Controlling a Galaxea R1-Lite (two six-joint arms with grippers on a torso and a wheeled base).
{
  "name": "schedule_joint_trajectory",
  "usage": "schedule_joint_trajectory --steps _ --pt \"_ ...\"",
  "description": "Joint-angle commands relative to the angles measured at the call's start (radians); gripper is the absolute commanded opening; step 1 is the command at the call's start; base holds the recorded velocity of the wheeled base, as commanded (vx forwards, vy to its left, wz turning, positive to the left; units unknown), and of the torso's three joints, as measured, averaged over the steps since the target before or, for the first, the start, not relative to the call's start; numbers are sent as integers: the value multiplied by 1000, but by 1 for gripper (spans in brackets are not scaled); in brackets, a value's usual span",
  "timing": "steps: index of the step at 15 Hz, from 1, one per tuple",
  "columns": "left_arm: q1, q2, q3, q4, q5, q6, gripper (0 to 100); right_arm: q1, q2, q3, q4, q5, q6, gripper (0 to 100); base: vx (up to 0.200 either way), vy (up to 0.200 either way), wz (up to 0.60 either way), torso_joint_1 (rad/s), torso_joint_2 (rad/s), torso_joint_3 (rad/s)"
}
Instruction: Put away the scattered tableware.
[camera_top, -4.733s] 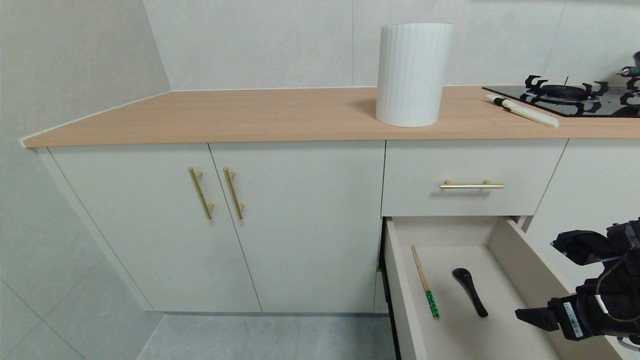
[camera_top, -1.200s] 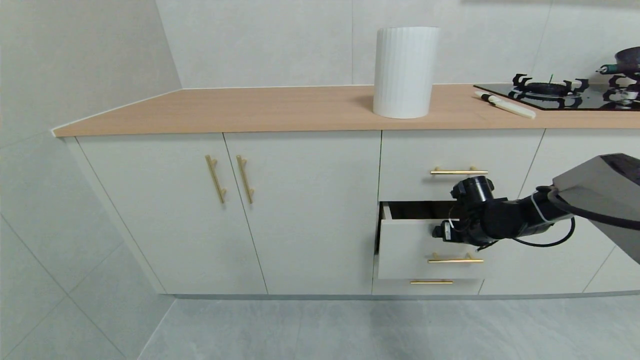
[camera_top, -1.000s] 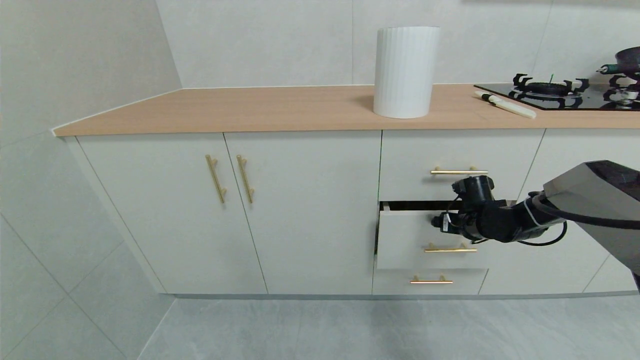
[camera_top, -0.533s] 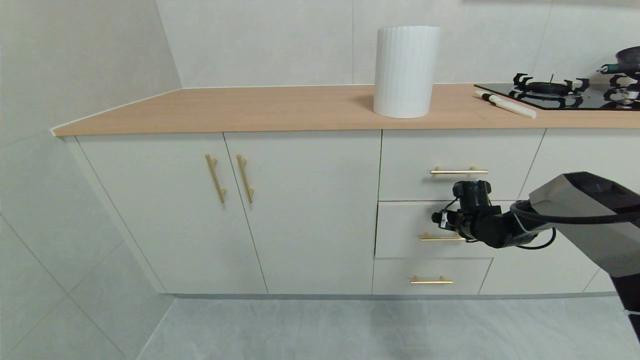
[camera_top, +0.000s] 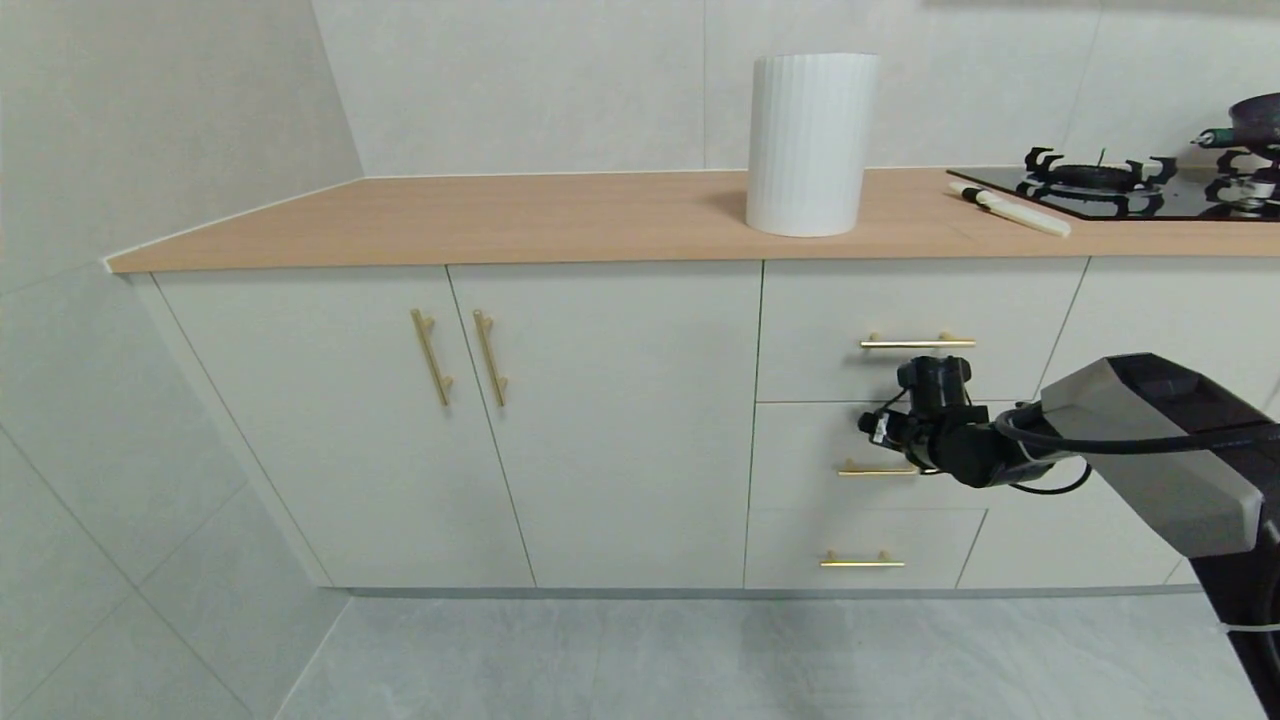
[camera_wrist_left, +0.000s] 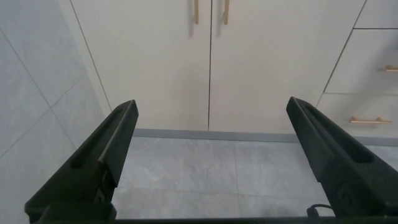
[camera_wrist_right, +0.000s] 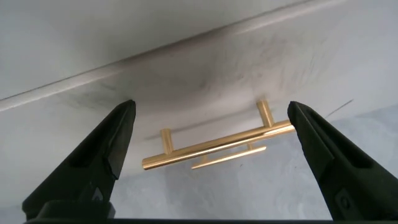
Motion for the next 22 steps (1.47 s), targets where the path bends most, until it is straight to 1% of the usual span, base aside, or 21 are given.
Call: schedule_joint_trajectory --steps 1,3,4,7,8,9,13,14,15,16,17,19,20,21,22 --pt "0 0 0 0 0 0 100 -9 14 -23 -16 -10 6 100 0 0 0 0 0 0" --pt "0 0 0 0 0 0 100 -9 -2 -10 -12 -10 6 100 0 0 0 0 0 0" --pt "0 0 0 0 0 0 100 -9 -28 20 -10 -7 6 100 0 0 0 0 0 0" --pt "0 0 0 0 0 0 100 -6 -136 144 -10 2 1 100 0 0 0 0 0 0" --pt "0 0 0 0 0 0 100 -1 -239 260 -15 4 0 100 0 0 0 0 0 0" --pt "0 0 0 0 0 0 100 3 -284 304 -15 9 0 100 0 0 0 0 0 0" --pt "0 0 0 0 0 0 100 28 -721 663 -18 -1 -40 100 0 0 0 0 0 0" --pt "0 0 0 0 0 0 100 34 -793 715 -18 -4 -45 100 0 0 0 0 0 0" --pt "0 0 0 0 0 0 100 40 -1011 849 -16 -10 -77 100 0 0 0 0 0 0" --pt "0 0 0 0 0 0 100 40 -1135 913 -16 -17 -108 100 0 0 0 0 0 0" --pt "0 0 0 0 0 0 100 37 -1322 994 -7 -37 -160 100 0 0 0 0 0 0" --pt "0 0 0 0 0 0 100 0 -1562 1069 45 -59 -261 100 0 0 0 0 0 0" --pt "0 0 0 0 0 0 100 -72 -1707 1082 131 -56 -318 100 0 0 0 0 0 0" --pt "0 0 0 0 0 0 100 -115 -1812 1079 203 -47 -341 100 0 0 0 0 0 0" --pt "0 0 0 0 0 0 100 -121 -1913 1076 266 -34 -366 100 0 0 0 0 0 0"
